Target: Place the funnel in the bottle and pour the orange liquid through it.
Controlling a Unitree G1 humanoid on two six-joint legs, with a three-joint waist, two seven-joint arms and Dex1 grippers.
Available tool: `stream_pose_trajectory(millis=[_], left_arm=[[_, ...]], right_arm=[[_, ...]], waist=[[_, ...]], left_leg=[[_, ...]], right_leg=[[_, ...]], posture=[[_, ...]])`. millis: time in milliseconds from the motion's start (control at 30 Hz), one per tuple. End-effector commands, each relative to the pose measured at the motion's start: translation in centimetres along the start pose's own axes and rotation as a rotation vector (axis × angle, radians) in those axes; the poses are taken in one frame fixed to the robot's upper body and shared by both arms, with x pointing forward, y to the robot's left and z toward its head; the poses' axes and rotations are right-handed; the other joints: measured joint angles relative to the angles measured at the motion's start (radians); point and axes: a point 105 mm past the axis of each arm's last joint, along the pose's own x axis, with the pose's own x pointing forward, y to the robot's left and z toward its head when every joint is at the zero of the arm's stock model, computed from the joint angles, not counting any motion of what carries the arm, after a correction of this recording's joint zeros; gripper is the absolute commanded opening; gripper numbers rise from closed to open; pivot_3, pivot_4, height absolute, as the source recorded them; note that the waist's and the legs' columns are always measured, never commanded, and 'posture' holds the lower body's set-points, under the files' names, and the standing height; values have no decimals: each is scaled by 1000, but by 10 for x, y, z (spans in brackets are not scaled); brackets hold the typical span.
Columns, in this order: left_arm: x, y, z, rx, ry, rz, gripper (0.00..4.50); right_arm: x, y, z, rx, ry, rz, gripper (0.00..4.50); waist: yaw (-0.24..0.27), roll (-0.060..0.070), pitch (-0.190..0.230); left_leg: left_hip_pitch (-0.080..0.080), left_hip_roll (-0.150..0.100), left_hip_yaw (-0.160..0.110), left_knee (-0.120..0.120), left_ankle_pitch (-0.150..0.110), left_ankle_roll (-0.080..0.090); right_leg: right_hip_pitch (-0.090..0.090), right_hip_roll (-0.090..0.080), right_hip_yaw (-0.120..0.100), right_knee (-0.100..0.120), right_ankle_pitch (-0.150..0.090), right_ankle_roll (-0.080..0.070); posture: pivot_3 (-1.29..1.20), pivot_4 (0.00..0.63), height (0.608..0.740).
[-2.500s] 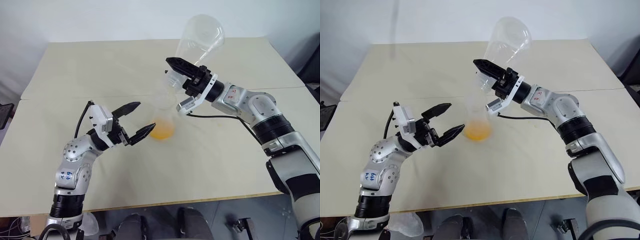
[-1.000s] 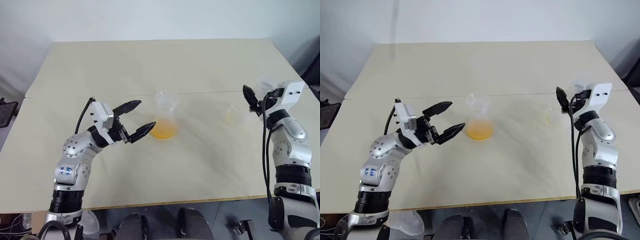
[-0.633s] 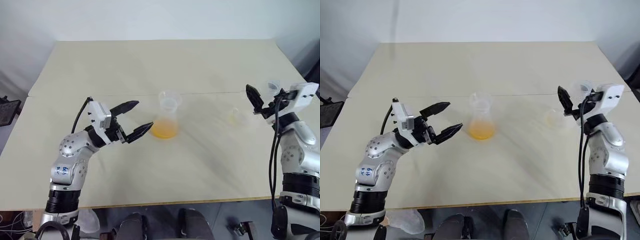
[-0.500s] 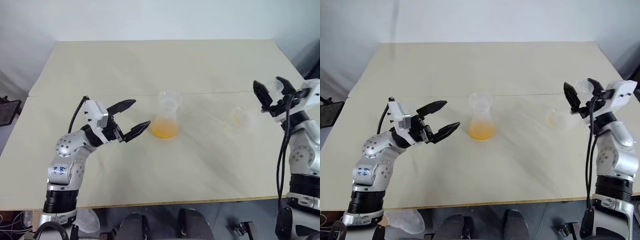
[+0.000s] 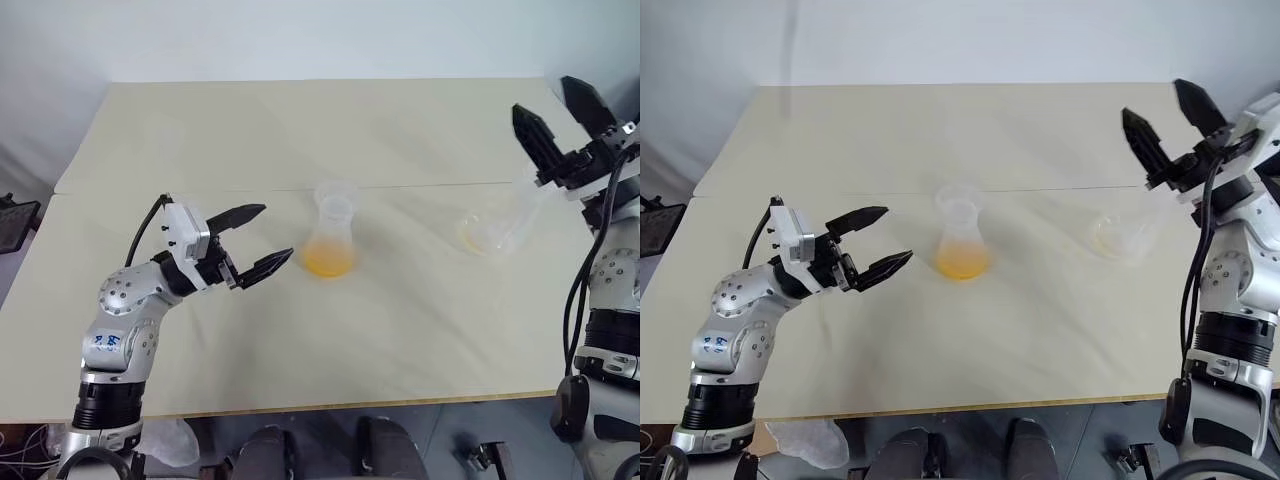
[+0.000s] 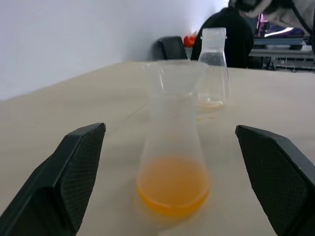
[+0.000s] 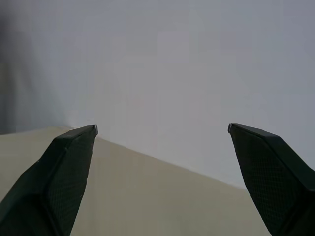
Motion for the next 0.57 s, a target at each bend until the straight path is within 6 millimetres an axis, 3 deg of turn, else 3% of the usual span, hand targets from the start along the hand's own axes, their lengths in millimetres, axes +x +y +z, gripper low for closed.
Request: stream_pose_trajectory(millis=[33,133,200,267,367,567], left_arm=[[-12,2,4,32,38,12,4500],[-23,3,-2,33,80,37,4500],[-35,4,-4,29,101,70,4500],[-45,4,-6,46,124,100,4500],[-55,3,-12,58,154,140,4500],[-56,0,-17,56,172,151,4500]], right_arm=[[-2,46,-9,85,88,270,4459],[-19,76,-27,91,169,399,4459],[-44,100,-47,46,263,523,4459],[-63,109,-57,81,310,541,4459],[-83,106,-66,111,344,477,4459],[-103,94,-80,118,392,381,4459]], waist=[[3,0,0],[13,0,0],[22,0,0],[28,0,0],[29,0,0],[27,0,0]], left_leg=[[0,0,0,0,0,0],[0,-1,0,1,0,0],[0,-1,0,1,0,0],[0,-1,0,1,0,0],[0,-1,1,1,0,0],[3,-1,2,1,0,0]], right_leg=[[0,0,-1,0,0,0],[0,-1,0,0,0,0],[0,-1,0,-1,0,0],[1,-1,0,-1,0,0],[1,-1,1,-2,0,0],[3,-1,2,-2,0,0]], posture=[[0,150,740],[0,150,740],[0,150,740],[0,150,740],[0,150,740],[0,150,740]])
